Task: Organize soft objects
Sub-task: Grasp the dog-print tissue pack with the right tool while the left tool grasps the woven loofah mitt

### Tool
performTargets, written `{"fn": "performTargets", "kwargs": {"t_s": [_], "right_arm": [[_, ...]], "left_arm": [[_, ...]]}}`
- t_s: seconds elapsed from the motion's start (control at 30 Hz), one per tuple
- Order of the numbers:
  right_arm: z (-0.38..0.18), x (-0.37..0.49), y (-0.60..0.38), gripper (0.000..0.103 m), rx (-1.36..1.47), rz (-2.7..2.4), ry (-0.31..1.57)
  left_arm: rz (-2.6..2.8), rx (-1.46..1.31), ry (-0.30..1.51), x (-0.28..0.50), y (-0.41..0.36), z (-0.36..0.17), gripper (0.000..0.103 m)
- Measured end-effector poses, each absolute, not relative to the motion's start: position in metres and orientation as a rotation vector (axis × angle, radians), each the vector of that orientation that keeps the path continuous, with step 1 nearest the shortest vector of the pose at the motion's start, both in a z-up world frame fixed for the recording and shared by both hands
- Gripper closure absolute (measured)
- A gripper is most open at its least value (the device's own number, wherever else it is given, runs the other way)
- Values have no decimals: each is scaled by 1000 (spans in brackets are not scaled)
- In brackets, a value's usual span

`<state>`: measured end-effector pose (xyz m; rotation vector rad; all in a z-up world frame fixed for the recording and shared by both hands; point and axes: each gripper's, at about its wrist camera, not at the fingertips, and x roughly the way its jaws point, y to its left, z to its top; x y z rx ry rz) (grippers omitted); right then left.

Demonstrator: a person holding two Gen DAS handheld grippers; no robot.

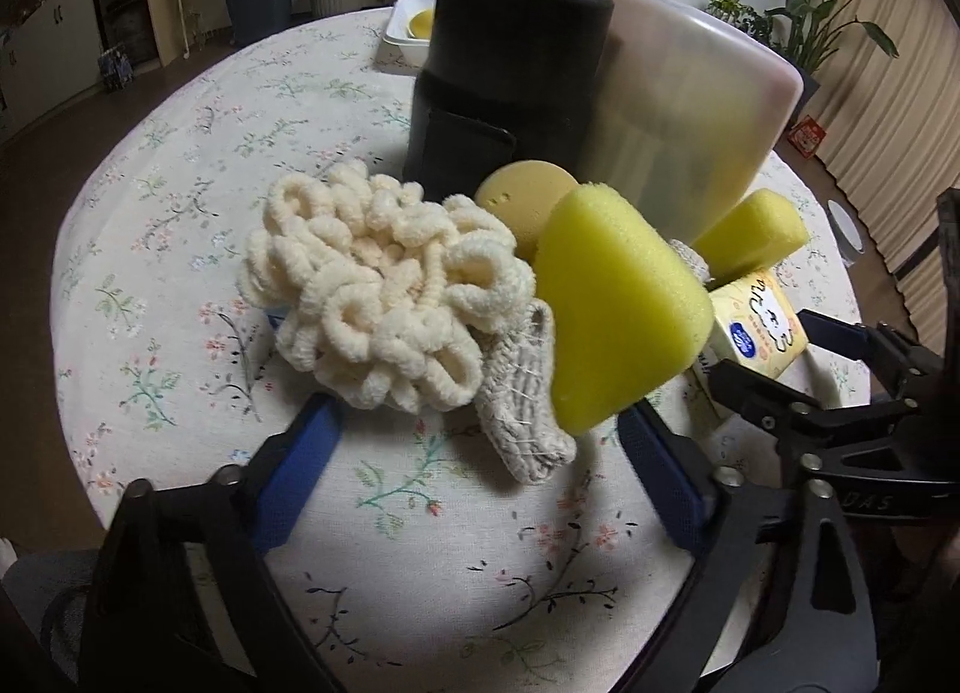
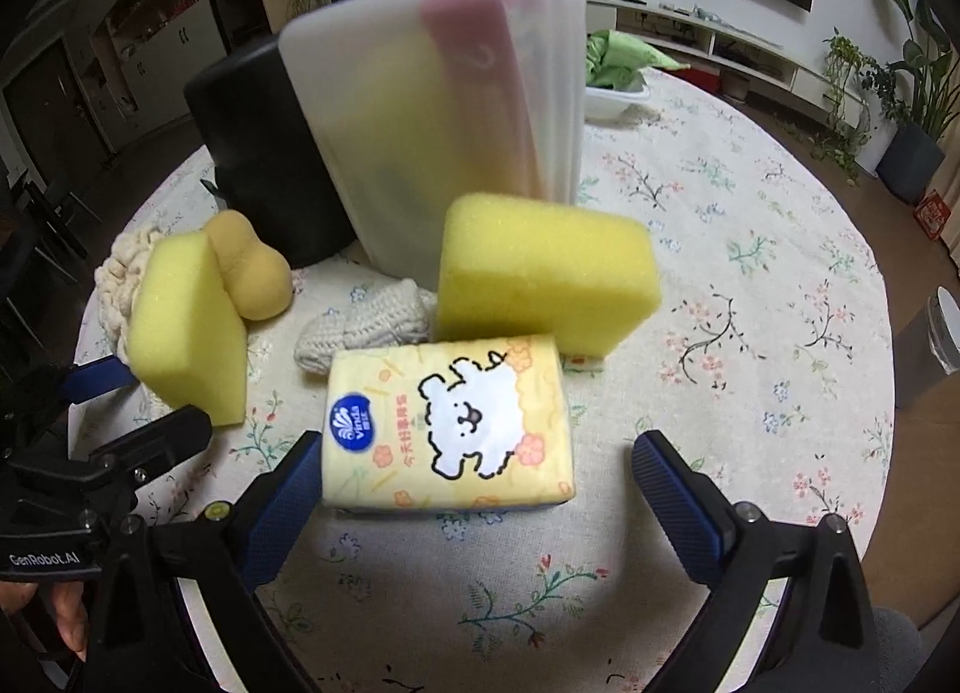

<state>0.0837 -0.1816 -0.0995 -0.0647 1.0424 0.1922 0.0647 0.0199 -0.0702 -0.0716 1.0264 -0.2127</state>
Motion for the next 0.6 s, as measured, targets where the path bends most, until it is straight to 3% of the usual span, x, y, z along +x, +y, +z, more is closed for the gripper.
{"fn": "performTargets", "kwargs": {"t_s": [0.2,0.6], "right_arm": [[-105,84,-178,4,-92,189,1046],[-100,75,-180,12,-83,208,1028]], "left_arm": [[-235,-78,1020,64,12,-70,31],[-270,-163,1012,53,26,-61,33]]}}
